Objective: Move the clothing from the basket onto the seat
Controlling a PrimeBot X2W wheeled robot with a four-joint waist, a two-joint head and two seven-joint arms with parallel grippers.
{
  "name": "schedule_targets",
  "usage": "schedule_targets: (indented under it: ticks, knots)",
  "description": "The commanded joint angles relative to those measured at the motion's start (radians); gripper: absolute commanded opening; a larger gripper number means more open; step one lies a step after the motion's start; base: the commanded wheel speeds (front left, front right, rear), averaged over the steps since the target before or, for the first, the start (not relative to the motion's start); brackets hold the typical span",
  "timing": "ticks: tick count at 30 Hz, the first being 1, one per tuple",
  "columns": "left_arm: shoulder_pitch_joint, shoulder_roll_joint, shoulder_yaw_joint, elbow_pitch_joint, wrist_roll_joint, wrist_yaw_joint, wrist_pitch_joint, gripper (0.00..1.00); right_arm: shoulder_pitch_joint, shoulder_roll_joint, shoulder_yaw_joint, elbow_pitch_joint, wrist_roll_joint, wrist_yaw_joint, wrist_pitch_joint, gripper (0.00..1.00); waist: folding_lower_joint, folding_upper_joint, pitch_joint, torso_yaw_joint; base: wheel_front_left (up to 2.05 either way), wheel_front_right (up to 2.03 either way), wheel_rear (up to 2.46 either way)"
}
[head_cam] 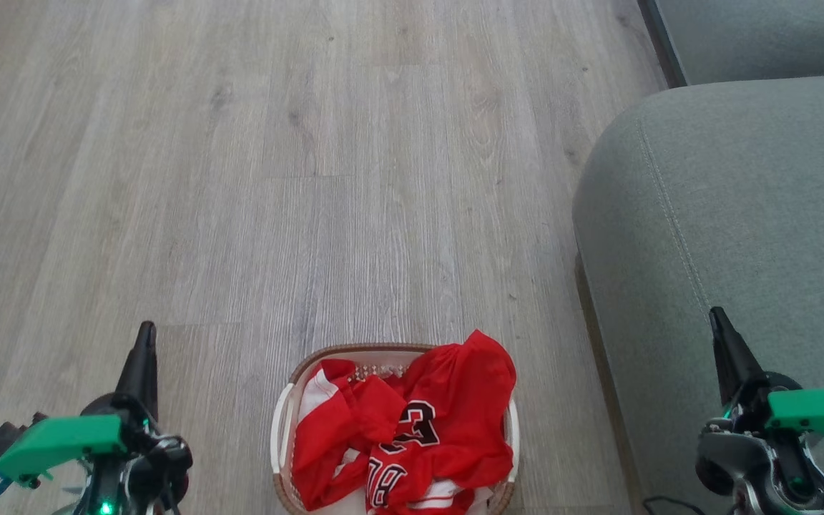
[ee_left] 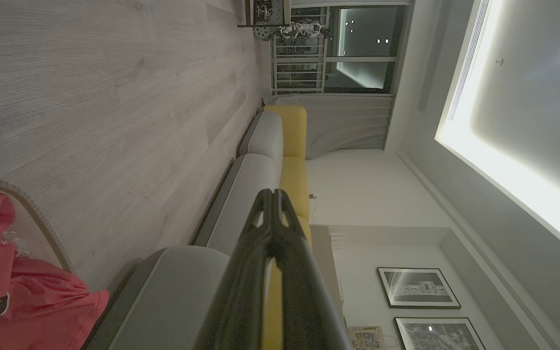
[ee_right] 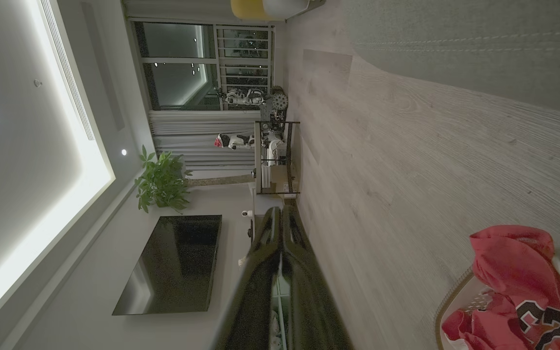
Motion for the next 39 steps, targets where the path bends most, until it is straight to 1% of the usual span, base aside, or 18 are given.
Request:
schedule_targets:
  ticks: [1, 25, 26, 29, 39]
  knots:
    - [-0.050, 0.008, 0.036, -0.036, -0.003, -0.007, 0.007, 0.00, -0.052, 0.002, 0.017, -0.032, -0.003, 0.000, 0.006, 0.00, 0.0000, 0.0000, 0.000, 0.000, 0.00, 0.00, 0.00]
    - [-0.050, 0.008, 0.036, -0.036, -0.003, -0.007, 0.007, 0.00, -0.052, 0.002, 0.017, -0.032, -0.003, 0.000, 0.006, 0.00, 0.0000, 0.0000, 0.000, 0.000, 0.00, 0.00, 0.00]
    - [0.000, 0.000, 0.000, 0.001, 0.000, 0.000, 0.000, 1.00, 0.000, 0.000, 0.000, 0.001, 0.000, 0.000, 0.000, 1.00, 0.0000, 0.0000, 0.000, 0.000, 0.00, 0.00, 0.00]
    - [0.019, -0.004, -0.003, 0.042, 0.000, 0.001, -0.003, 1.00, 0.018, 0.000, 0.006, 0.041, 0.000, 0.000, 0.000, 1.00, 0.0000, 0.0000, 0.000, 0.000, 0.00, 0.00, 0.00]
    - [0.016, -0.003, -0.016, 0.021, -0.003, 0.001, -0.029, 1.00, 0.017, 0.000, 0.013, 0.014, 0.003, 0.000, -0.004, 1.00, 0.0000, 0.0000, 0.001, 0.000, 0.00, 0.00, 0.00]
